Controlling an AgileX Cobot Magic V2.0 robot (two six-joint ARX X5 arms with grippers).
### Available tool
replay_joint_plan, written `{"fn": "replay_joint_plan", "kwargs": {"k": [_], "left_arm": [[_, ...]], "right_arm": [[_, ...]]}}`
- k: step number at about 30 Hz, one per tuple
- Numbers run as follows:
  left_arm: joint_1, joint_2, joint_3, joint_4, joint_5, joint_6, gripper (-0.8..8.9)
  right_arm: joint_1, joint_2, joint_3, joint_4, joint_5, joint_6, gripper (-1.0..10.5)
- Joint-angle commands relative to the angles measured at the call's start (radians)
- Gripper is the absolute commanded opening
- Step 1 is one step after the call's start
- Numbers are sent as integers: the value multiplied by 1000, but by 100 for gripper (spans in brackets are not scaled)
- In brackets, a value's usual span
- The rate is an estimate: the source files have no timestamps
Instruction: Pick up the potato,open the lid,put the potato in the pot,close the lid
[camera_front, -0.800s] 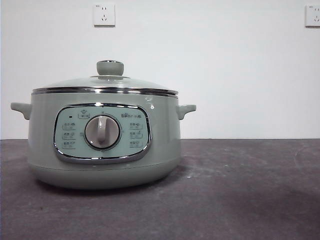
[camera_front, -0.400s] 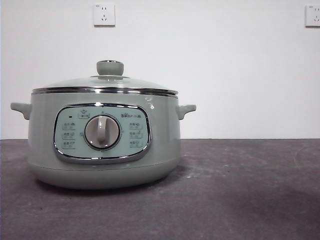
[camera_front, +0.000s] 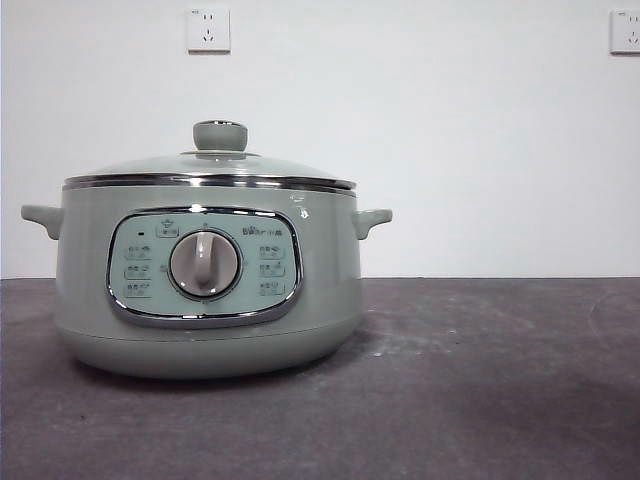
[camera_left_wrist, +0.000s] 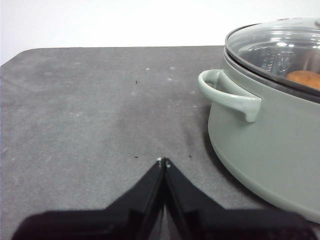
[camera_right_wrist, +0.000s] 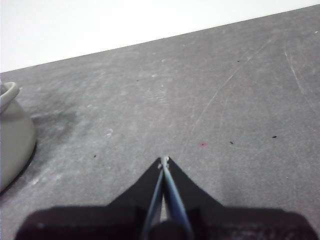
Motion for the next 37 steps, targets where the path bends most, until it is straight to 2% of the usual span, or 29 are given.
{"fn": "replay_joint_plan", "kwargs": {"k": [1, 37], "left_arm": [[3, -3, -15, 3, -1, -6, -3], [3, -3, -15, 3, -2, -6, -3]], "right_arm": [[-2, -2, -13, 7, 3, 10, 2], [3, 10, -13, 7, 3, 10, 2]]}}
